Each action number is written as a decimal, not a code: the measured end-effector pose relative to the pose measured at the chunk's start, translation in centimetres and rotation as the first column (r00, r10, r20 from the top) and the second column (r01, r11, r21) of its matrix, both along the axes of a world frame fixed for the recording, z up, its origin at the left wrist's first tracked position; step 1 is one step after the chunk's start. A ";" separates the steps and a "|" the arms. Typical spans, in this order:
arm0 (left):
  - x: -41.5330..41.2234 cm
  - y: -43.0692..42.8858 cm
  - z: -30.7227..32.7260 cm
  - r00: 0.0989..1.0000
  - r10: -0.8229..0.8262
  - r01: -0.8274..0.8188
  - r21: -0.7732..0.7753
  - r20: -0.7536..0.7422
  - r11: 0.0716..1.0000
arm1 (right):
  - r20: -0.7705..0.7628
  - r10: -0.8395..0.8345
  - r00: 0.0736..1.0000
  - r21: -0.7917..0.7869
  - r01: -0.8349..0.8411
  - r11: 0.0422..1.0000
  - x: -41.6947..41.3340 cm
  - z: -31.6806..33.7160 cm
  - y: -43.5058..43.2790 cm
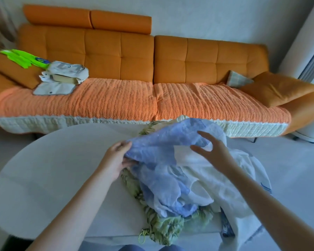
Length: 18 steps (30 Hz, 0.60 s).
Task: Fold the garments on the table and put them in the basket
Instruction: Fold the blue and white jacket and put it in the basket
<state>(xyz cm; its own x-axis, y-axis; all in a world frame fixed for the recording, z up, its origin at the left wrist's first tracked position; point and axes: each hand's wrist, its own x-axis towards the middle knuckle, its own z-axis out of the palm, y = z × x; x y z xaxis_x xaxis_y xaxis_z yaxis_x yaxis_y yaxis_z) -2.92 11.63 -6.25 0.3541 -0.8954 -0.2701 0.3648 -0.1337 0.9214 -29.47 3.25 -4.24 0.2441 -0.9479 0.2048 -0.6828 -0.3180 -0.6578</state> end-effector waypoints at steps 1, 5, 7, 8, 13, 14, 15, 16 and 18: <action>0.2 -0.1 0.9 0.995 0.008 -0.012 -0.042 -0.097 0.999 | -0.024 -0.020 1.000 0.115 0.022 0.993 -0.3 0.2 -0.2; -1.4 -0.3 5.2 0.943 -0.043 -0.027 -0.206 -0.329 0.978 | -0.056 0.235 0.970 0.111 -0.228 0.967 2.4 0.0 3.6; -3.1 -0.5 7.2 0.930 -0.137 0.041 -0.273 -0.341 0.961 | -0.059 0.321 0.945 0.112 -0.313 0.943 5.2 0.3 5.9; -3.9 -0.6 7.9 0.927 -0.178 0.080 -0.290 -0.331 0.954 | -0.053 0.292 0.955 0.137 -0.283 0.949 6.5 0.2 6.2; -3.5 -0.2 8.9 0.941 -0.260 0.180 -0.328 -0.218 0.927 | 0.472 0.010 0.881 0.156 -0.095 0.983 9.6 1.5 2.0; -2.4 -0.1 8.5 0.960 -0.193 0.124 -0.308 -0.205 0.943 | 0.566 -0.031 0.824 0.198 -0.099 0.975 9.4 2.6 1.1; -0.9 -0.2 7.8 0.971 -0.101 0.039 -0.273 -0.218 0.961 | 0.649 -0.049 0.759 0.236 -0.139 0.962 9.2 4.0 0.3; 0.7 -0.3 6.7 0.978 0.021 -0.068 -0.224 -0.207 0.972 | 0.731 -0.065 0.679 0.279 -0.210 0.937 9.2 5.4 -0.3; 3.3 -0.2 4.6 0.970 0.187 -0.207 -0.126 -0.152 0.970 | 0.864 -0.104 0.493 0.331 -0.400 0.855 9.3 8.5 -1.3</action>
